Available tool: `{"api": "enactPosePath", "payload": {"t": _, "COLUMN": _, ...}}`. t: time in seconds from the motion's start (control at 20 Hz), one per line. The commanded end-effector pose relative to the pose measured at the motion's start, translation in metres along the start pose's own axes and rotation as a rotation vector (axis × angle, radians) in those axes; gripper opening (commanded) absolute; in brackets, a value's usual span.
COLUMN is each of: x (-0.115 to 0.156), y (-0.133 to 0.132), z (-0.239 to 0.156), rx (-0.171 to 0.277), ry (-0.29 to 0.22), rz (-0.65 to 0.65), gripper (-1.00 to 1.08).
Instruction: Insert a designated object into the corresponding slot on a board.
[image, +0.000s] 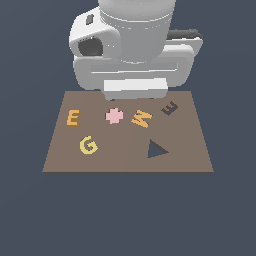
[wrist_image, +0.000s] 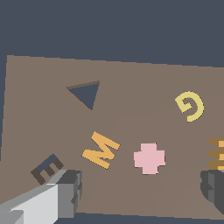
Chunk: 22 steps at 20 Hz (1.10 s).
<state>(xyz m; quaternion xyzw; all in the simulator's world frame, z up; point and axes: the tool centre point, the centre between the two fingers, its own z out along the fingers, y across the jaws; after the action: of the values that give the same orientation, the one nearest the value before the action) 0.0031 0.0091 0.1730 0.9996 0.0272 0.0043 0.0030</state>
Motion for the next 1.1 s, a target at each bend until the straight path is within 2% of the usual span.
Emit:
{"api": "enactPosePath", "payload": {"t": 0.0, "x": 0.0, "y": 0.0, "z": 0.0, "rx": 0.0, "ry": 0.0, "rz": 0.0, "gripper": 1.0}}
{"api": "enactPosePath", "payload": {"t": 0.25, "x": -0.002, "y": 0.01, "z": 0.007, "rx": 0.0, "ry": 0.0, "rz": 0.002, "gripper": 1.0}}
{"api": "enactPosePath", "payload": {"t": 0.45, "x": -0.007, "y": 0.034, "z": 0.022, "rx": 0.0, "ry": -0.001, "rz": 0.007, "gripper": 1.0}}
{"api": "enactPosePath", "payload": {"t": 1.05, "x": -0.029, "y": 0.149, "z": 0.099, "rx": 0.003, "ry": -0.007, "rz": 0.03, "gripper": 1.0}}
